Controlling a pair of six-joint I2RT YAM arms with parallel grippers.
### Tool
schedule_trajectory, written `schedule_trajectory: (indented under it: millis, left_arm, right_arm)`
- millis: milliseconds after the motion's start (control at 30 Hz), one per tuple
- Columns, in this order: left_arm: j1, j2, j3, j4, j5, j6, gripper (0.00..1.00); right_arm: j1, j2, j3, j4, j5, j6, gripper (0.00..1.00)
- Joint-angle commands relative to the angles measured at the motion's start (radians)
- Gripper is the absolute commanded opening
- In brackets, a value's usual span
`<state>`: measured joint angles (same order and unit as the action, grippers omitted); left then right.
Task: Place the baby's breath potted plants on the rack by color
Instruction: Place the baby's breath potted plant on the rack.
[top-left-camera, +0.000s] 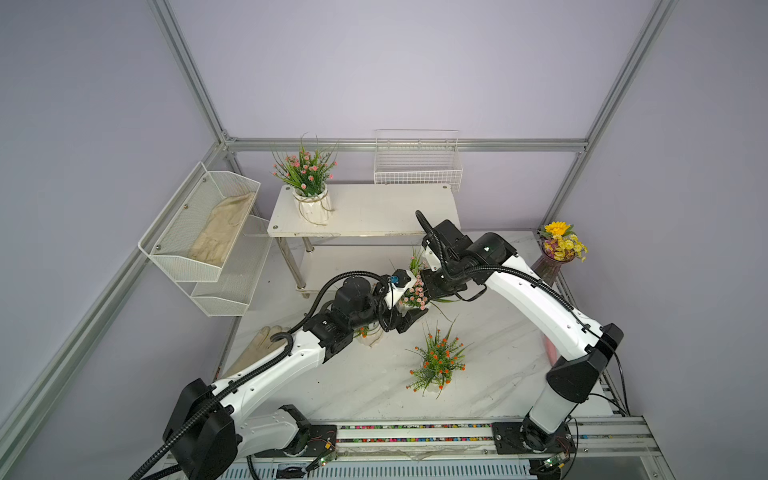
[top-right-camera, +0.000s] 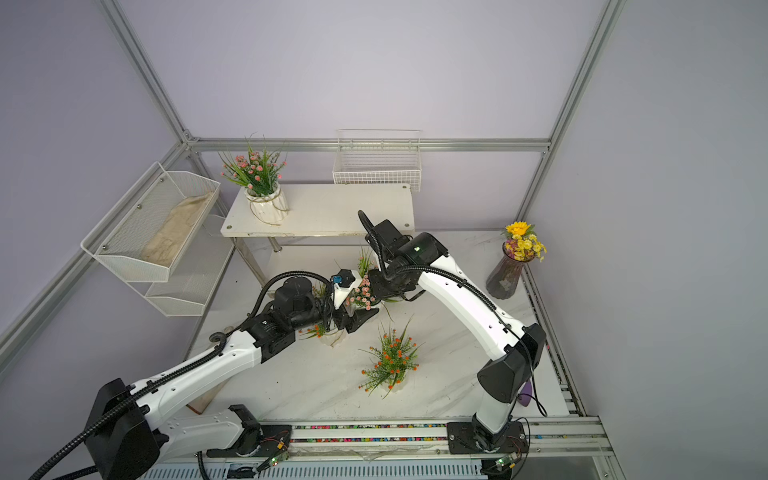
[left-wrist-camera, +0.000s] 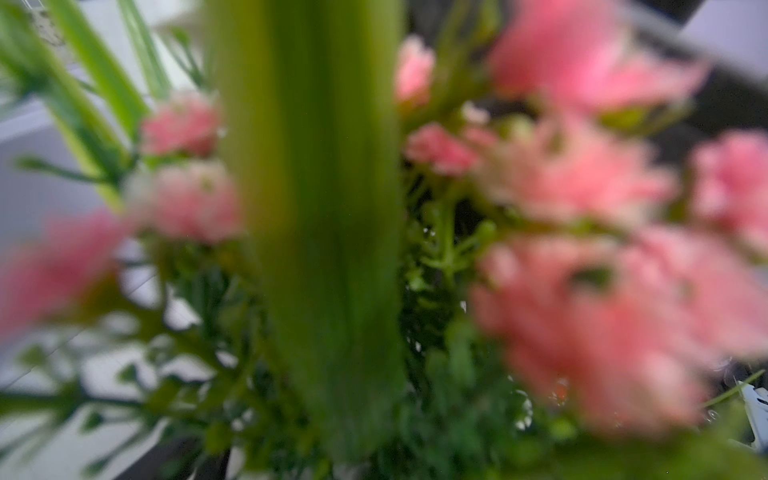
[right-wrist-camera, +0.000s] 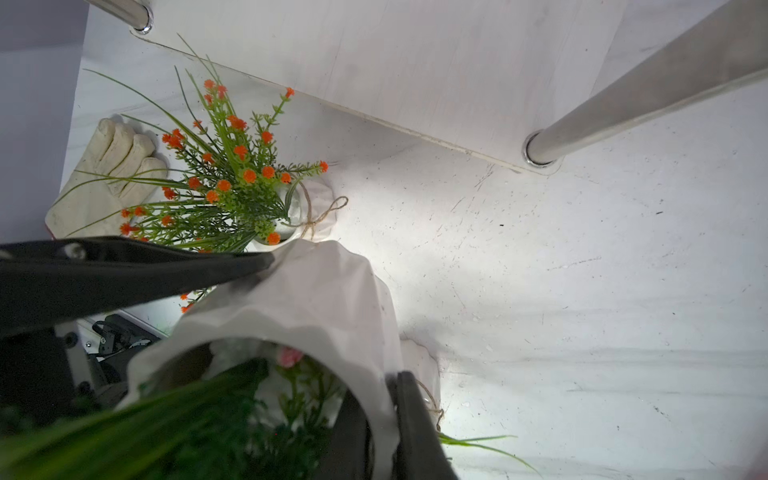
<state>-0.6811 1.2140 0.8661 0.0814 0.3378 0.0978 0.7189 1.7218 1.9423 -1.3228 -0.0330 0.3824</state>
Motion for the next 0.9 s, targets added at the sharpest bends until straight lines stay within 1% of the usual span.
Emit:
schedule_trajectory:
  millis: [0,67,200,233,267,367,400,567,633,700,867]
  left_arm:
    - [-0.001,0.014,0.086,0.053,0.027,-0.041,0.82]
    - [-0.001,0.018,0.088,0.054,0.027,-0.043,0.88]
    - [-0.001,0.02,0.091,0.054,0.025,-0.044,0.9]
    - [-0.001,0.022,0.091,0.053,0.025,-0.043,0.89]
    - [-0.001,0.022,0.093,0.053,0.026,-0.041,0.84]
    - [-0.001,0.021,0.09,0.055,0.025,-0.04,0.54]
    - [-0.001,0.019,0.088,0.056,0.022,-0.04,0.48]
    - [-0.001,0.002,0.084,0.079,-0.047,-0.062,0.33]
    - [-0.001,0.002,0.09,0.074,-0.051,-0.07,0.29]
    - [-0.001,0.0,0.086,0.087,-0.052,-0.078,0.26]
    - [-0.001,-0.02,0.067,0.109,-0.087,-0.084,0.21]
  right_arm:
    - [0.015,-0.06,0.005,0.087,-0.083,-0.008,0.09]
    - [0.016,-0.064,0.002,0.088,-0.084,-0.007,0.09]
    - [0.016,-0.072,-0.006,0.091,-0.087,-0.007,0.09]
    - [0.015,-0.075,-0.01,0.096,-0.093,-0.007,0.09]
    - [0.016,-0.076,-0.016,0.101,-0.098,-0.007,0.09]
    - [0.016,-0.084,-0.032,0.116,-0.108,-0.007,0.09]
    - [0.016,-0.086,-0.038,0.118,-0.107,-0.007,0.1]
    - [0.016,-0.096,-0.039,0.119,-0.083,-0.005,0.25]
    - [0.016,-0.103,-0.038,0.123,-0.075,-0.005,0.3]
    - [0.014,-0.106,-0.039,0.124,-0.075,-0.007,0.32]
    - [0.014,-0.113,-0.04,0.123,-0.059,0.001,0.35]
